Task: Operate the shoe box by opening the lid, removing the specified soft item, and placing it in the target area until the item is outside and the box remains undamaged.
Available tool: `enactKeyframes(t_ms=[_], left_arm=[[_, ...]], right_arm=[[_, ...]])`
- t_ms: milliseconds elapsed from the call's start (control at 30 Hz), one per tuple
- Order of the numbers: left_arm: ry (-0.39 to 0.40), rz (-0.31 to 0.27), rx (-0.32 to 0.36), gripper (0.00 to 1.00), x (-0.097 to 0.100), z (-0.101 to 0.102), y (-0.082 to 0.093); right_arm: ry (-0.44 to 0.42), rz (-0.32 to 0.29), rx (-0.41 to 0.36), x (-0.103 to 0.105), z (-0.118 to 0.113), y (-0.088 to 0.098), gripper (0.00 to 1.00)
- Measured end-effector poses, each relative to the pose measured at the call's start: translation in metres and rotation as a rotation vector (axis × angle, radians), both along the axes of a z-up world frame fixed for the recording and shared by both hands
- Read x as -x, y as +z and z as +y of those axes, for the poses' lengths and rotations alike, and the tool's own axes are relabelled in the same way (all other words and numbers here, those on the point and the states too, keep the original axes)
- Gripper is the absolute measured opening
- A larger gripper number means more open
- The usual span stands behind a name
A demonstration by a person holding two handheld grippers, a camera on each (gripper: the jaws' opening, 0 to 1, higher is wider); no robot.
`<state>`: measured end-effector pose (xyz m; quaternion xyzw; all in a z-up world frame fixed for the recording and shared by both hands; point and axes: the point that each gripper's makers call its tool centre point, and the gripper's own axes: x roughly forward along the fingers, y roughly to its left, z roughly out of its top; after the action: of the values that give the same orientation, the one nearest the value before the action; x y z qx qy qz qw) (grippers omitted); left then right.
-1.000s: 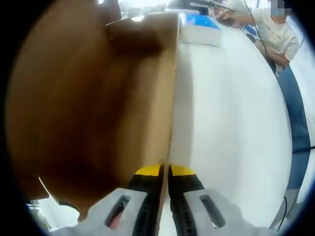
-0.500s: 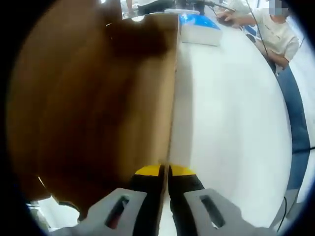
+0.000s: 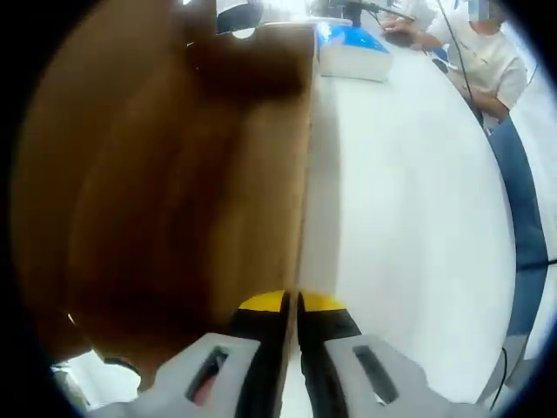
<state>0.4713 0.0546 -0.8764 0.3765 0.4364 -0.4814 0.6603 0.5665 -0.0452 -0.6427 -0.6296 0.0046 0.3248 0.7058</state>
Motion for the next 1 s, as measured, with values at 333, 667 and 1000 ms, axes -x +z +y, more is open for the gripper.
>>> enactKeyframes(t_ms=[333,667,1000], left_arm=[[-0.002,0.002,0.0,0.04,-0.002,0.001,-0.002],[0.0,0.004,-0.001,0.04,-0.003,0.002,-0.002],[-0.003,0.001,-0.004,0.04,-0.002,0.002,-0.001]], right_arm=[[0.012,-0.011,-0.003,0.007,0.0,-0.003,0.15],[0.022,-0.023,-0.013,0.015,0.0,-0.005,0.15],[0.025,-0.022,-0.019,0.016,0.0,-0.007,0.16]])
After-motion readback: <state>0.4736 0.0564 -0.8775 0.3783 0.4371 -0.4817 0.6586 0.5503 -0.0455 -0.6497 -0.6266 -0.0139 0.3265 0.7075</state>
